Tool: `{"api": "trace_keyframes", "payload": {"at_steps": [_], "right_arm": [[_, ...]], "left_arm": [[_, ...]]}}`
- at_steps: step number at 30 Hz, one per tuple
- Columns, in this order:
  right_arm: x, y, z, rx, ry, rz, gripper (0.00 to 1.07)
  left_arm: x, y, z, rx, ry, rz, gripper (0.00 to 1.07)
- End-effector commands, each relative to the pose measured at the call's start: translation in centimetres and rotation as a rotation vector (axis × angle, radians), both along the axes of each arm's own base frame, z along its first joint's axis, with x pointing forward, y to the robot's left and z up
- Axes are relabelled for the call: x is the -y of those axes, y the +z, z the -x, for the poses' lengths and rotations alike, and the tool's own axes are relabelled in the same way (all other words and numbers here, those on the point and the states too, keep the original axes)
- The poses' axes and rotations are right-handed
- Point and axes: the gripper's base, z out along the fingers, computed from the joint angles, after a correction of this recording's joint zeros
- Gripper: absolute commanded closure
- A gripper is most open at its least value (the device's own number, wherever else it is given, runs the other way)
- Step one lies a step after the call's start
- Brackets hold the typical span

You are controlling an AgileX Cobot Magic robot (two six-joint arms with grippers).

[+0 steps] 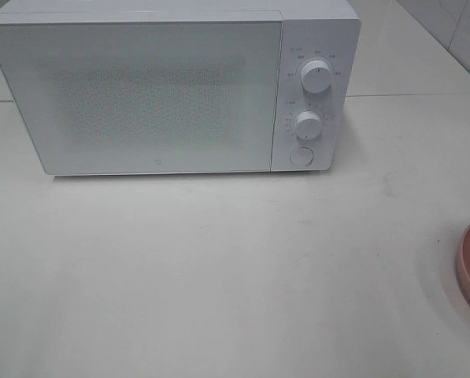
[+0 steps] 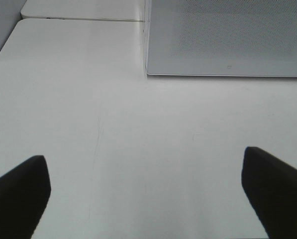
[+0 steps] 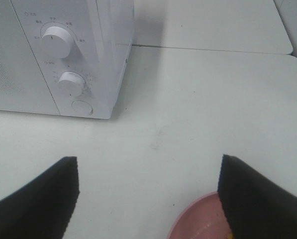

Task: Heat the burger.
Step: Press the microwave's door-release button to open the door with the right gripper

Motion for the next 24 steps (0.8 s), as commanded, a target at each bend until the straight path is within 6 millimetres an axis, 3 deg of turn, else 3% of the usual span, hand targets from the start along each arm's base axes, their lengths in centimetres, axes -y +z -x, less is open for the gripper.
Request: {"api": "trace_keyframes", "payload": {"at_steps": [1,24], "right_arm": [[-0.2,0.0,-1.3,0.024,0.0,-0.011,0.31],[-1.4,-3.3,-8.6,0.073,0.025,-0.027,0.31]], "left_arm": [[0.0,0.0,0.3,0.038,0.005,-0.003,0.09],[0.0,0.0,0.3,0.038,0.005,-0.003,0.09]]}}
